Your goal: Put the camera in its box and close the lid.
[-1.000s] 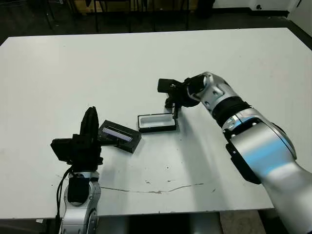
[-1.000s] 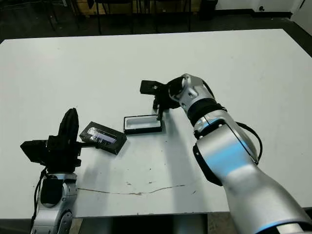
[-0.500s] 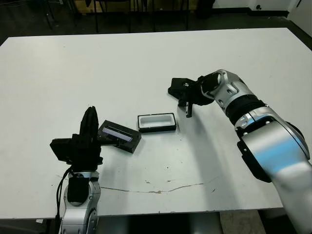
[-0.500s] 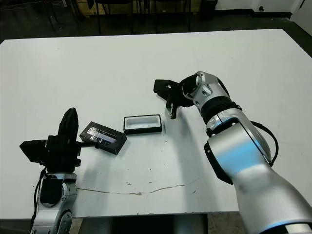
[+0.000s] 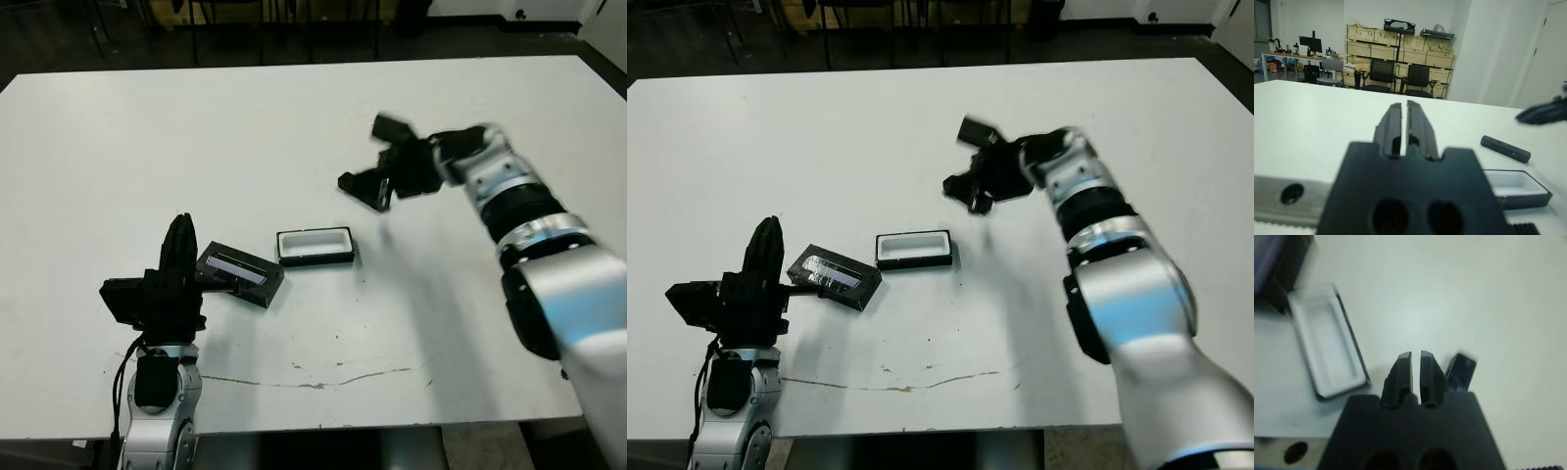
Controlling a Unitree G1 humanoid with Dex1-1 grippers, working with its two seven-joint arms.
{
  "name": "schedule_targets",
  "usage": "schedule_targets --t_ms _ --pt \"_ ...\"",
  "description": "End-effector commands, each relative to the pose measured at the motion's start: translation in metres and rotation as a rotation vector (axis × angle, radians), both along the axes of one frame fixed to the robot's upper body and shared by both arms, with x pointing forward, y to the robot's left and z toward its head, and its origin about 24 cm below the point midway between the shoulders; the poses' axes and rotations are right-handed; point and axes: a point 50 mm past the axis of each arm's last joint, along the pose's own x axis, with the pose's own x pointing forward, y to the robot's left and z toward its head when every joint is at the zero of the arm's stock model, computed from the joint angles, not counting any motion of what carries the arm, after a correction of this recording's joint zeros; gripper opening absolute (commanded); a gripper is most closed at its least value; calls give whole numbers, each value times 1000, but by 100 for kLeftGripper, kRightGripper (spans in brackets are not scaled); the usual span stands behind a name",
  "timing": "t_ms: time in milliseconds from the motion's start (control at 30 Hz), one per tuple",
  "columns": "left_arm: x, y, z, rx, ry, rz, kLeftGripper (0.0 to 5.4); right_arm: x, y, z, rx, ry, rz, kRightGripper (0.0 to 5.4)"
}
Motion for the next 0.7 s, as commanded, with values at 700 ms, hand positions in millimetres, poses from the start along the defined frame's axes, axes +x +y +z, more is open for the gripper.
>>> schedule_targets --t_ms 700 --pt "1 7 -2 19 29 0 2 10 -56 6 69 -257 -456 0"
